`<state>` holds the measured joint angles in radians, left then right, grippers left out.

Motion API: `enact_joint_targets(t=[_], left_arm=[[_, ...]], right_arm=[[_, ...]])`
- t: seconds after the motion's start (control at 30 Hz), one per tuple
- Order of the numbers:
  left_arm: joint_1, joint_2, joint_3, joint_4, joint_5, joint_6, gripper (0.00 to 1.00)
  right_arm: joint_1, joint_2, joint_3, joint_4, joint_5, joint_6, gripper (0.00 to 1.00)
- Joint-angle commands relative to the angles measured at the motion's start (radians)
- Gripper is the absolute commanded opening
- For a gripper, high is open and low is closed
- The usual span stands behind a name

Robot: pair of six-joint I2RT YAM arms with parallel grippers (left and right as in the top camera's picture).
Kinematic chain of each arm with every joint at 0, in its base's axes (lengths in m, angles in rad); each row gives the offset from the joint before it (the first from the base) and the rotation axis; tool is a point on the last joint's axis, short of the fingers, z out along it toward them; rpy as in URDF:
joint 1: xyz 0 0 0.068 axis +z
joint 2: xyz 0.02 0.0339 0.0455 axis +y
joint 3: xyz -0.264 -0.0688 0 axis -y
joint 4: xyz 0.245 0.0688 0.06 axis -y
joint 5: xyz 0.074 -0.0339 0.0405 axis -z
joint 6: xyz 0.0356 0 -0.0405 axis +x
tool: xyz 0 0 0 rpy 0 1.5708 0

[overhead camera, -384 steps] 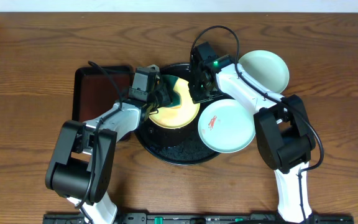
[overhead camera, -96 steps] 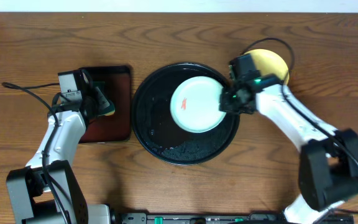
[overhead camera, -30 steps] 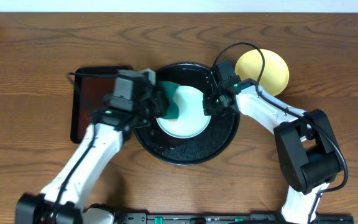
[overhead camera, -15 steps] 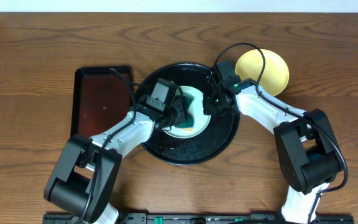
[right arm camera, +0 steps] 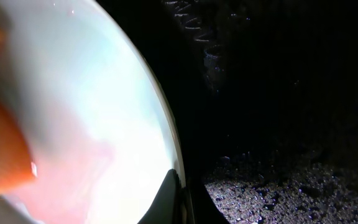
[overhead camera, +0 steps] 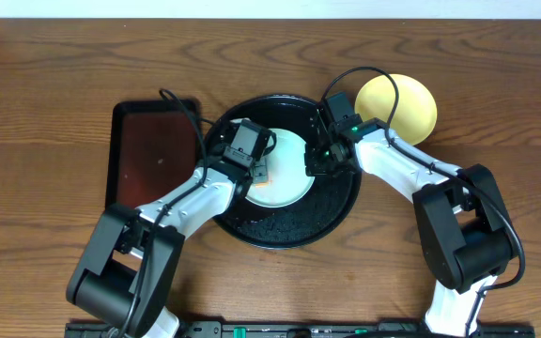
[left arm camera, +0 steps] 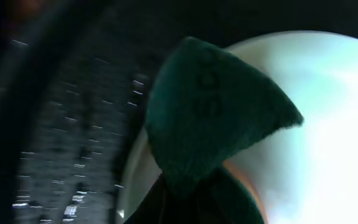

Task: Clean dirty plates on tray and stack at the side
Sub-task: 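Scrub the blue plate with the sponge, right gripper holding it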

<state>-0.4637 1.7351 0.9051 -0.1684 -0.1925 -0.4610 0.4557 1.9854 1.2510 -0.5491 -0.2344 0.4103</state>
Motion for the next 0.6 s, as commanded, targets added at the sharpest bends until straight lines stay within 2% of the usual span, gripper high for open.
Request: enact_joint_targets(t=[0.0, 0.1, 0.17, 0.27, 0.3, 0.4, 0.57], left_arm=[[0.036, -0.037, -0.005, -0.003, -0.257, 0.084, 0.08], [0.036, -0.077, -0.003, 0.0, -0.224, 0.084, 0.07], [0.036, -0.104, -0.003, 0.003, -0.134, 0.083, 0.07], [0.036, -0.134, -0.003, 0.033, 0.177, 0.075, 0.08], [0.036, -0.135, -0.003, 0.048, 0.262, 0.039, 0.07], [0.032, -0.125, -0.003, 0.085, 0.421, -0.081, 0.07], [0.011, -0.068, -0.005, 0.09, 0.428, -0.095, 0.08]], right_arm=[[0.011, 0.029, -0.004, -0.032, 0.055, -0.008, 0.01], [0.011, 0.029, -0.004, -0.031, 0.054, -0.008, 0.01], [0.011, 0.029, -0.004, -0.031, 0.054, -0.008, 0.01], [0.011, 0.029, -0.004, -0.029, 0.053, -0.007, 0.01], [0.011, 0.029, -0.004, -0.027, 0.053, -0.007, 0.01], [0.011, 0.029, -0.003, -0.023, 0.051, -0.007, 0.01], [0.013, 0.029, -0.004, -0.018, 0.042, -0.006, 0.01]])
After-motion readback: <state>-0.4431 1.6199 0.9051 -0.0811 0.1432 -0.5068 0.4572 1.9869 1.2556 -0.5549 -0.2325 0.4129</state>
